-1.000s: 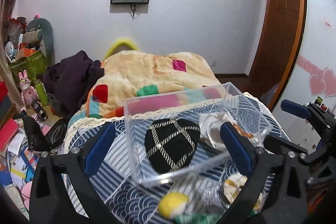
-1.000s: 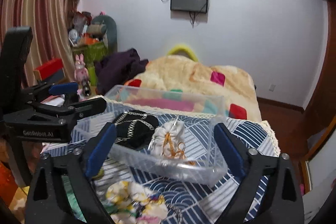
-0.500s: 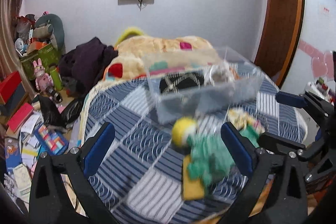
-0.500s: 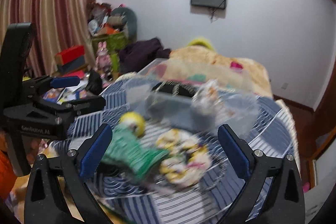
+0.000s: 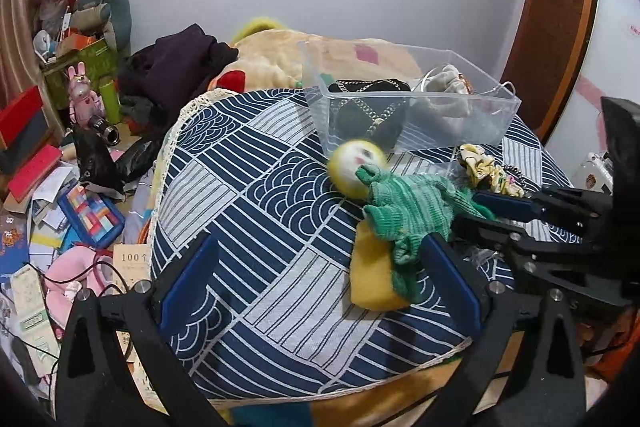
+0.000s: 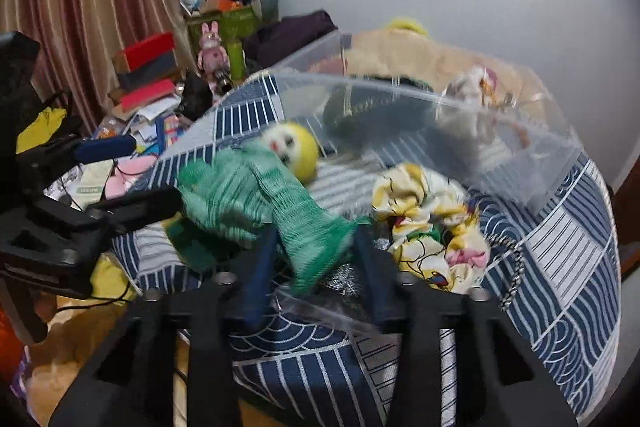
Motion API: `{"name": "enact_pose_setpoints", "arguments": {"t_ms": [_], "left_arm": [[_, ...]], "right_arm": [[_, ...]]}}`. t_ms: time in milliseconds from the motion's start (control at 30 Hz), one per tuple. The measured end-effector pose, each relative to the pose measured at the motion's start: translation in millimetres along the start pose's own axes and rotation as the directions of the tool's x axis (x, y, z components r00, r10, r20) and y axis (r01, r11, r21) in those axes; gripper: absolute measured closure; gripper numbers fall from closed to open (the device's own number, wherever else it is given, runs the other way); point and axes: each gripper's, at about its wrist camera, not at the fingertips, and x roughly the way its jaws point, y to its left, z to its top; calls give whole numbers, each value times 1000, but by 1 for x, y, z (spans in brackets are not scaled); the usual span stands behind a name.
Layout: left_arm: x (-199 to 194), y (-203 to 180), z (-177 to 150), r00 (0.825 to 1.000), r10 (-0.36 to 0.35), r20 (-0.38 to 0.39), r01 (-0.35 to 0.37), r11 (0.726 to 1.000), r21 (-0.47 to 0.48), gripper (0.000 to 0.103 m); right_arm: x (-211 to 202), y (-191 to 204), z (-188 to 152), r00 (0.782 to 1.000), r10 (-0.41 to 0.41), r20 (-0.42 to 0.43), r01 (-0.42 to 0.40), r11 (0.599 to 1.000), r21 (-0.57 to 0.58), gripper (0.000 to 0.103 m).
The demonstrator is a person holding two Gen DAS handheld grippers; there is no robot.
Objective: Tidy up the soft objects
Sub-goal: 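Grasp the green glove with the right tool while the left tool grasps the yellow sponge, then place the yellow sponge and green glove into the box with both tools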
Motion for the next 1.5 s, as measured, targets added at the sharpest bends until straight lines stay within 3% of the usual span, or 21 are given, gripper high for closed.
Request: {"name": "enact_pose_setpoints", "arguments": {"t_ms": [233,433,567,800,1233,1300,1433,1500], "left_arm": [[1,-11,-5,999,-33,-6,33,999,27,1],[7,-26,-6,998,-65,-9,66,996,68,2],[19,-33,-3,994,-100,-41,103,992,76,26],[23,-42,6,981,-191,-41,192,981,35,26],[42,-89,19,965,-253,-74,259,962,92,26],[46,-94,18,966,-246,-79,254,961,108,33],[49,-96,17,968,-237,-84,246,962,118,67],[46,-91,18,966,-247,-77,254,962,103,69]], "right_arm": [[-16,-2,-1,999,-14,43,14,1000,6,91],[-42,-12,3,991,-29,127,24,999,43,92],[-60,-23,5,983,-47,176,34,996,77,92],[-71,-39,5,977,-69,202,45,991,123,92],[-84,-56,5,967,-96,235,55,983,175,92],[-90,-62,4,963,-115,244,69,979,191,92],[-97,-75,1,958,-144,249,88,971,222,92],[-98,-80,1,957,-147,249,87,968,237,92]]}}
